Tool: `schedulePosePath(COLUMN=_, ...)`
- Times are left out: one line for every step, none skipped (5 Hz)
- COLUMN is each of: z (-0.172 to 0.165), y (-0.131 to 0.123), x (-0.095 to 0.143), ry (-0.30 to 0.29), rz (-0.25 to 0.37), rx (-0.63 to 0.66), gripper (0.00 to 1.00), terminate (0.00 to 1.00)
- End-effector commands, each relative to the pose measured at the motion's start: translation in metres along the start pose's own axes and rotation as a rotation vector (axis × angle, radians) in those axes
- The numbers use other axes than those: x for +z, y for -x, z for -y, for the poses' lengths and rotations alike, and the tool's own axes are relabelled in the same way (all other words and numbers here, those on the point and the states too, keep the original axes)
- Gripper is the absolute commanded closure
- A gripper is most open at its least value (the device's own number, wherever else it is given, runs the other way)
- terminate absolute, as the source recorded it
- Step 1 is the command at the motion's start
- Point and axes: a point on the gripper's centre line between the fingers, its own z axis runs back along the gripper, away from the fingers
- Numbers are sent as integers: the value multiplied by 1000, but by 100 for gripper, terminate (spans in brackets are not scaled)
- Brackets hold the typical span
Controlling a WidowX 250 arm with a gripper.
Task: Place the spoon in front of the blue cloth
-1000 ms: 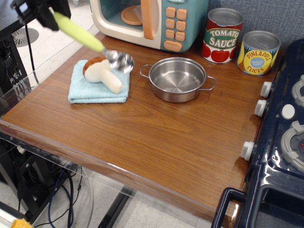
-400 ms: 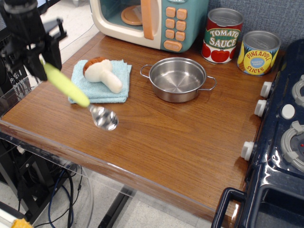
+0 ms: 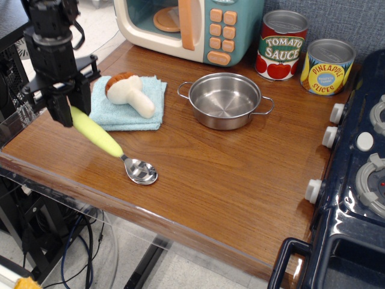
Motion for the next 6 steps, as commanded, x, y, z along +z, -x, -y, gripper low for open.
schedulePosePath(z=-4, y=-2, x=-2, ry=-64, rz=-26, rx=106, gripper=100, terminate=0)
schedulePosePath(z=-5, y=-1, x=-12, ry=-118, rz=-52, rx=164, gripper=100, terminate=0)
schedulePosePath(z=-7, y=-2, x=-13, ry=-97, rz=-71, rx=208, gripper=0, terminate=0)
schedulePosePath(z=-7, y=-1, x=-10, ry=-84, rz=-61, rx=195, gripper=0, terminate=0)
schedulePosePath(z=-8, y=0, x=-9, ry=-56, rz=-65, rx=187, gripper=0, terminate=0)
schedulePosePath(z=-10, y=-2, x=1, ry=-6, rz=-35, rx=180, gripper=0, terminate=0)
